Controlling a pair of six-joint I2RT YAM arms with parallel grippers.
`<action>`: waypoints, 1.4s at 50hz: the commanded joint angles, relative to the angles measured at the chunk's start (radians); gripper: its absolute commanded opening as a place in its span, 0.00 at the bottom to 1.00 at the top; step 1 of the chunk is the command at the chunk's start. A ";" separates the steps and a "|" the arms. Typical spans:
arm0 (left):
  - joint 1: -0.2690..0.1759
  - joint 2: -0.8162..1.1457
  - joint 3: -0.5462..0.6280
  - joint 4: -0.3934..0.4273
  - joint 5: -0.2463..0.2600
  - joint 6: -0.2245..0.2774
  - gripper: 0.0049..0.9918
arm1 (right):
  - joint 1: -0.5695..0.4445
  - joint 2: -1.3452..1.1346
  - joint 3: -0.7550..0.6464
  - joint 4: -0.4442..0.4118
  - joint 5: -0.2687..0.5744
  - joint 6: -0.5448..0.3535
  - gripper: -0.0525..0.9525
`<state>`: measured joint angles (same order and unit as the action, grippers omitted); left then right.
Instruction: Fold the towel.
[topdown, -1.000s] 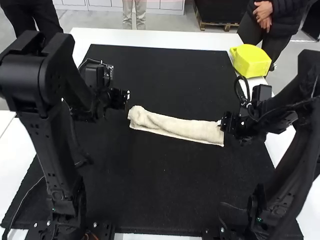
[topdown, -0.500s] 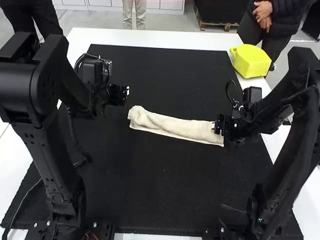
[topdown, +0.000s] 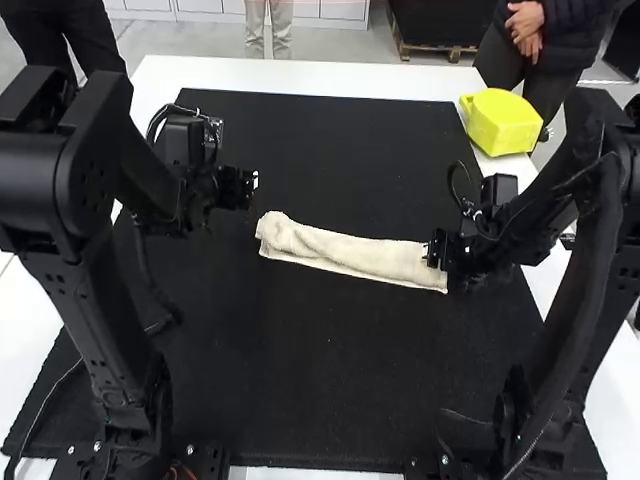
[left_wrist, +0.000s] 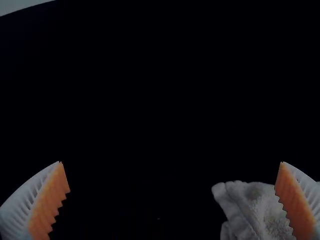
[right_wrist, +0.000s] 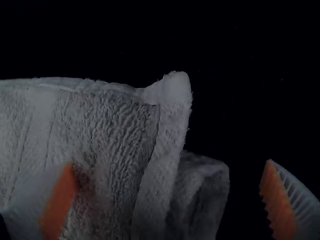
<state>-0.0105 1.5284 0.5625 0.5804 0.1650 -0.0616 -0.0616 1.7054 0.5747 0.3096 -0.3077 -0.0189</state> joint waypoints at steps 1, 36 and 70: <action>0.012 -0.036 0.016 0.002 0.014 -0.007 0.97 | 0.019 0.013 0.010 0.002 -0.041 -0.010 0.31; 0.034 -0.093 0.013 -0.025 0.013 -0.014 0.97 | -0.024 -0.316 0.093 -0.313 -0.151 0.008 0.03; 0.089 -0.163 -0.055 -0.024 -0.010 -0.032 0.97 | 0.447 -0.135 0.275 -0.241 -0.077 0.204 0.03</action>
<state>0.0463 1.3911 0.5190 0.5499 0.1638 -0.0784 0.3374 1.5387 0.7975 0.0509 -0.4088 0.1543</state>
